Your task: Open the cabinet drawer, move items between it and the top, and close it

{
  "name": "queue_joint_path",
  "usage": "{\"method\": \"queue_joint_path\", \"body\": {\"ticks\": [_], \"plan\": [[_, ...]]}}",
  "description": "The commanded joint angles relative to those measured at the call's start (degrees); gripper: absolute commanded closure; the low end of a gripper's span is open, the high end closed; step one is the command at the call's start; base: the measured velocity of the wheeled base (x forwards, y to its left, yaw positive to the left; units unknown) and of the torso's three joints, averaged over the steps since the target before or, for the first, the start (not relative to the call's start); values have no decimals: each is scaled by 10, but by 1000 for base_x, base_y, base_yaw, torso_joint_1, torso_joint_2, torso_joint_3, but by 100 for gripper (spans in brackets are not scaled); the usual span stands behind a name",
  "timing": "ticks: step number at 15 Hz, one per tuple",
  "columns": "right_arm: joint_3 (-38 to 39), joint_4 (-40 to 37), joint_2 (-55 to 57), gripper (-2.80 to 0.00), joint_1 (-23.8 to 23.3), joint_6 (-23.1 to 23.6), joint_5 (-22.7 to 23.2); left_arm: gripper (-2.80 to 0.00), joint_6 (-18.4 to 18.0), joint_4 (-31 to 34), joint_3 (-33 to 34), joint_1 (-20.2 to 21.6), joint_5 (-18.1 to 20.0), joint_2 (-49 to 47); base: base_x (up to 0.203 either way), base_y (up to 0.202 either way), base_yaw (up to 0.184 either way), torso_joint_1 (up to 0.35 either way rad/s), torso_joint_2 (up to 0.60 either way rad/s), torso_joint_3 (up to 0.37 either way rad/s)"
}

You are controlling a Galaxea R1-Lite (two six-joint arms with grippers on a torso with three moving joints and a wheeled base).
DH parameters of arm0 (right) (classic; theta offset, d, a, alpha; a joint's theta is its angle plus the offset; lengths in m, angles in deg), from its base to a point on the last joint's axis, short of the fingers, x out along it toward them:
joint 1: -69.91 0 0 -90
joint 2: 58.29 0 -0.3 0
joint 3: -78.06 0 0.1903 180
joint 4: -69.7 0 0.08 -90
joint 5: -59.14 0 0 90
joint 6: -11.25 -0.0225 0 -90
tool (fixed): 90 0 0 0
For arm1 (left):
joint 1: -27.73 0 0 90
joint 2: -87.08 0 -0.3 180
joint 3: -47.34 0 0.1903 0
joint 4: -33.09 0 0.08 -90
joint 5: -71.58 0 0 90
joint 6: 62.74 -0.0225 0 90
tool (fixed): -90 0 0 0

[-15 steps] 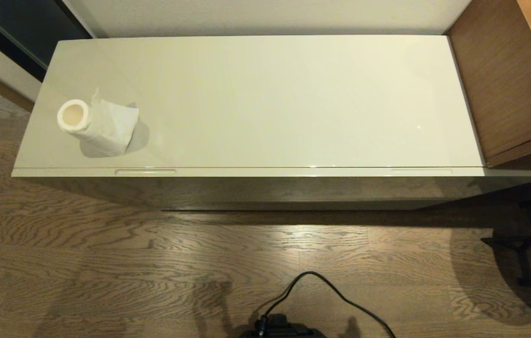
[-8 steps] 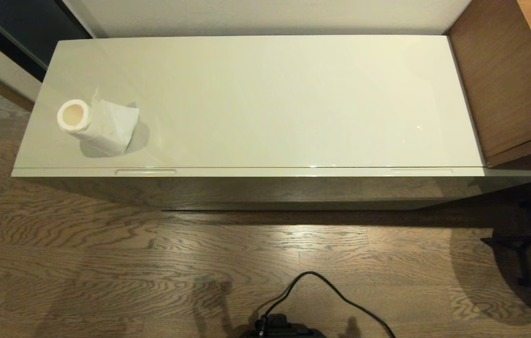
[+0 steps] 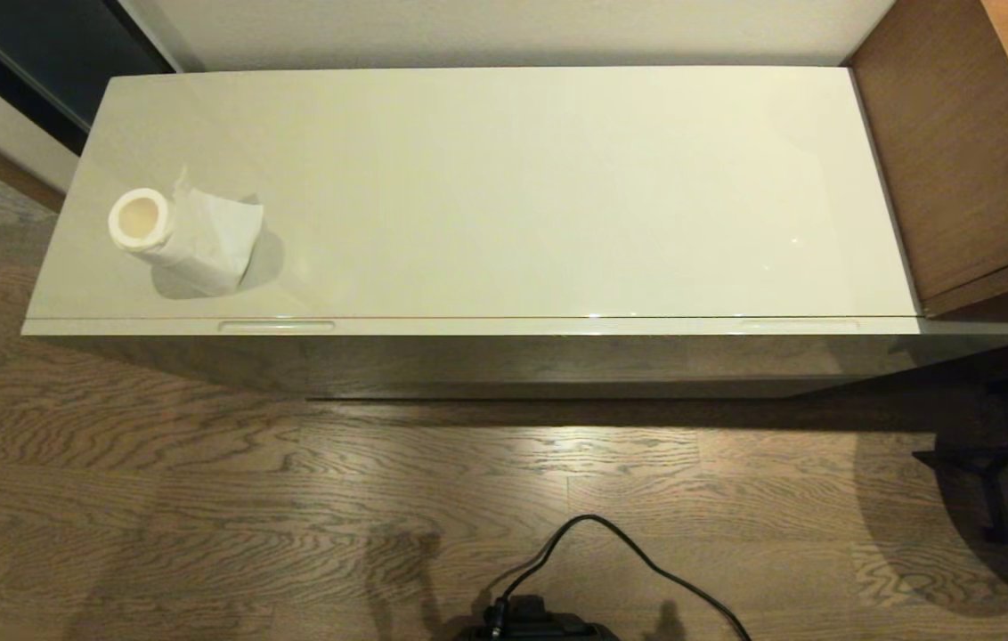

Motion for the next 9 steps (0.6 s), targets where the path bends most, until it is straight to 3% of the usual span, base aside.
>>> {"method": "queue_joint_path", "body": {"ticks": [1,9], "plan": [[0,0,1,0,0,-1,0,0,0,0,0,0,0,-1,0,0,0,0,0,0],[0,0,1,0,0,0,0,0,0,0,0,0,0,0,0,0,0,0,0,0]]}}
